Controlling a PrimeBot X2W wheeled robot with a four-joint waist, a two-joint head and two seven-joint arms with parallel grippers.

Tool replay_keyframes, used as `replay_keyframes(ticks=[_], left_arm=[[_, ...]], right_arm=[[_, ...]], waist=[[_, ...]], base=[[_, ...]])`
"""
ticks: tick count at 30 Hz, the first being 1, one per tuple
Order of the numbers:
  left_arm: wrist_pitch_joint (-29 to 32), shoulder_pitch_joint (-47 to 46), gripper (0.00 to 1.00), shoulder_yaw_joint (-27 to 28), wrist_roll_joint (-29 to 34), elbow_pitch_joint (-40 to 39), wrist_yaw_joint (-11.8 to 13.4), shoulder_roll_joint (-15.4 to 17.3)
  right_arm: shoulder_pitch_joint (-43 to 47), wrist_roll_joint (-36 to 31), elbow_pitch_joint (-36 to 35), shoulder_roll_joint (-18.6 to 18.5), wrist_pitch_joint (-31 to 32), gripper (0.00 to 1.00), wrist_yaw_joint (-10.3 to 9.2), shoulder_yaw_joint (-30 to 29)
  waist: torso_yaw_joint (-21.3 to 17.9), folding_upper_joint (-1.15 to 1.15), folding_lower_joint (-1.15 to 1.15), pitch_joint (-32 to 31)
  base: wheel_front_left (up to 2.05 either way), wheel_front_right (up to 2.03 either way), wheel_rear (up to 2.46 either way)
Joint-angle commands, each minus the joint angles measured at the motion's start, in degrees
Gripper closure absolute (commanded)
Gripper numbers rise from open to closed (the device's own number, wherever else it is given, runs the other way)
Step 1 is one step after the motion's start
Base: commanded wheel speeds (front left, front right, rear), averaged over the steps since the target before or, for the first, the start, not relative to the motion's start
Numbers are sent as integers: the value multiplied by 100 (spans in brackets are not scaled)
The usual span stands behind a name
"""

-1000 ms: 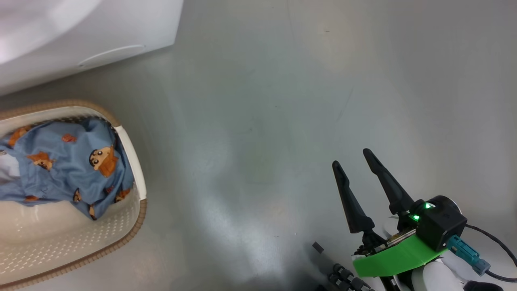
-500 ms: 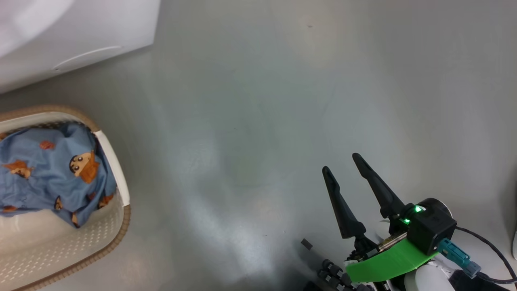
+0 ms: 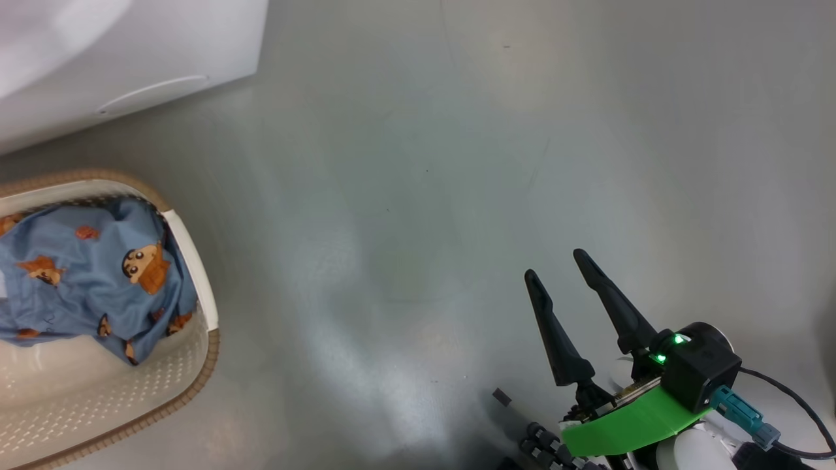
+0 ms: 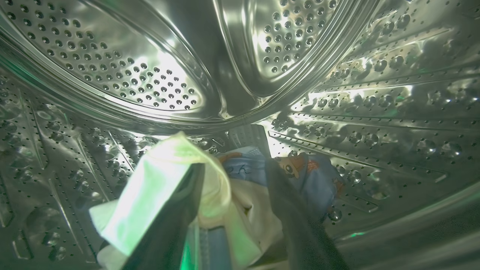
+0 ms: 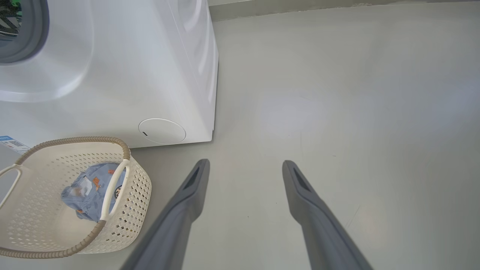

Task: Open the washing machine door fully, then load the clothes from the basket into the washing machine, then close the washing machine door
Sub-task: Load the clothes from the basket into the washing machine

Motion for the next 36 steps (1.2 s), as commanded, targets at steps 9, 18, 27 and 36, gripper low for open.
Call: replay_keyframes(ticks=[9,18,27,36], left_arm=[[6,-134,0,-26,-33,85,231,110],[-182,-33,0,24,-211,165,499,-148],[-374,109,0,114,-454,255,552,-413],[-527,323,0,160,-667,392,460,-602]], right_arm=[[103,21,-62,-51,-27,0,9,69],[17,33,-62,-51,-27,0,9,-9],[-42,5,-56,-51,-27,0,9,-125],[-92,-63,-31,-51,-27,0,9,-226]], waist=[[111,0,0,-111],[333,0,0,-240],[599,0,0,-385],[868,0,0,-587]], base=[[0,0,0],[0,0,0],[0,0,0],[0,0,0]])
